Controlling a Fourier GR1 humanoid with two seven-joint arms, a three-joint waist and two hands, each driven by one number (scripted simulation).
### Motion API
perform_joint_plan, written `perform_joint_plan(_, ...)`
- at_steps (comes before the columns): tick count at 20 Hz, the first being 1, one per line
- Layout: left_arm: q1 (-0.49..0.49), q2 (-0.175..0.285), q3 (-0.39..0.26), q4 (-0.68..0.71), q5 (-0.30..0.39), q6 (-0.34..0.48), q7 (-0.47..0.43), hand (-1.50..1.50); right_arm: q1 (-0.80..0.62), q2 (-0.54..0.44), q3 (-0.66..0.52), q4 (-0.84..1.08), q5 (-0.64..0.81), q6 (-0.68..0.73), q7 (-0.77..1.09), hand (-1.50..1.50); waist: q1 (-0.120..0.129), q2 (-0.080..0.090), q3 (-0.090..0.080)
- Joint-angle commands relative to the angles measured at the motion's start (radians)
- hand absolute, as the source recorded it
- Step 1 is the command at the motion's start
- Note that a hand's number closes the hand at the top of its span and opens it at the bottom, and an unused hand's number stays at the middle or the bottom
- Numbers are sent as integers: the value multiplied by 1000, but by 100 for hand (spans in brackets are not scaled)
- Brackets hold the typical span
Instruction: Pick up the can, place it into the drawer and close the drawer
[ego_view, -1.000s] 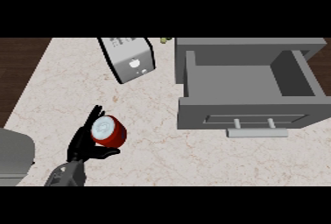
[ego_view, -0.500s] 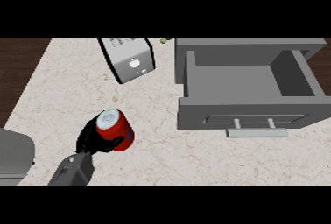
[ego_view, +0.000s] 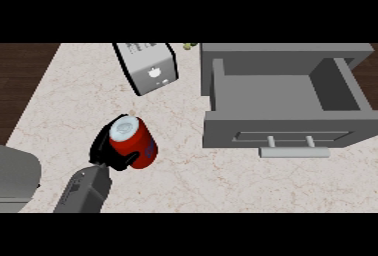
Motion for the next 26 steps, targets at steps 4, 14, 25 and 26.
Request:
perform_joint_plan(4, 14, -45, 78, -114, 35, 241, -2, 150, 18, -14, -30, -13, -54, 14, 17, -150, -2, -1, 0)
perform_joint_plan(14, 34, 0, -98, -522, 79, 425, 261, 150, 58, 4, 35, -32, -26, -36, -26, -150, 2, -2, 0)
perform_joint_plan(25, -223, -43, -171, -559, -30, 656, 436, 150, 60, 3, 91, -109, 4, -99, 12, -150, -8, 1, 0)
perform_joint_plan(26, -211, -45, -227, -636, -40, 702, 480, 150, 5, -23, 35, -60, -16, -86, 41, -150, -2, 1, 0)
